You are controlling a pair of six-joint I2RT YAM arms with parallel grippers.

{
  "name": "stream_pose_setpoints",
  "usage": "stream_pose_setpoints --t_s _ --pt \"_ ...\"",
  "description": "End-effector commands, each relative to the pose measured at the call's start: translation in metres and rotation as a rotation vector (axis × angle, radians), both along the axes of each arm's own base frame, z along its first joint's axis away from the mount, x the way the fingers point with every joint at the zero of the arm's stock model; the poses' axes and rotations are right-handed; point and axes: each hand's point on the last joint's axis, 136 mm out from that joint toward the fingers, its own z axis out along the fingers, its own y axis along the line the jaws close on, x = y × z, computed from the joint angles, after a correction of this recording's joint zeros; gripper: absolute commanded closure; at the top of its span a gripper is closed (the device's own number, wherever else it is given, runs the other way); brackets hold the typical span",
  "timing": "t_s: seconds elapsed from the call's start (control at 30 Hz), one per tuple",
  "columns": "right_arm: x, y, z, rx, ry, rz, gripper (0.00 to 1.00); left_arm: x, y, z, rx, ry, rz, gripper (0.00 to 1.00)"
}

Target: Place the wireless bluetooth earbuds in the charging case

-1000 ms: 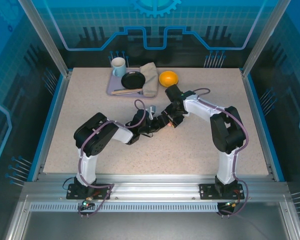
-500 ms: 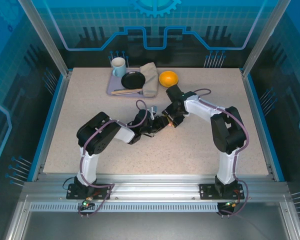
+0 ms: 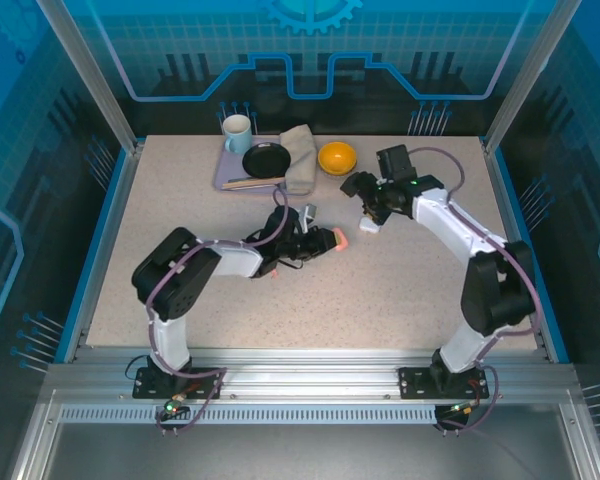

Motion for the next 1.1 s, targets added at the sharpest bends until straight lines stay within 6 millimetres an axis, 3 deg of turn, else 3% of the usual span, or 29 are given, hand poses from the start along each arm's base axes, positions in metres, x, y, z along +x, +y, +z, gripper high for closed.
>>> stream_pose_setpoints --t_s 0.0,0.23,0.37,0.57,0.83,1.07 --pt "-0.016 0.018 0.032 -0.042 -0.245 0.308 0.21 -0.006 0.015 0.048 0.037 -0.122 -0.157 0.94" --pt "-0.050 0.034 0.052 0.037 -0.456 0.544 0.23 -0.015 0.044 0.102 0.015 -0.216 -0.308 1.00" --pt "-0.057 0.042 0.048 0.094 -0.482 0.567 0.24 -0.014 0.050 0.119 0.005 -0.243 -0.329 1.00" --pt "-0.054 0.061 0.046 0.115 -0.487 0.598 0.26 -0.017 0.050 0.126 0.010 -0.245 -0.350 1.00" --pt "-0.041 0.068 0.009 0.106 -0.403 0.591 0.31 -0.020 0.051 0.141 -0.002 -0.275 -0.354 1.00" --pt "-0.027 0.024 -0.037 0.085 -0.289 0.436 0.39 -0.026 0.059 0.159 -0.016 -0.318 -0.351 1.00"
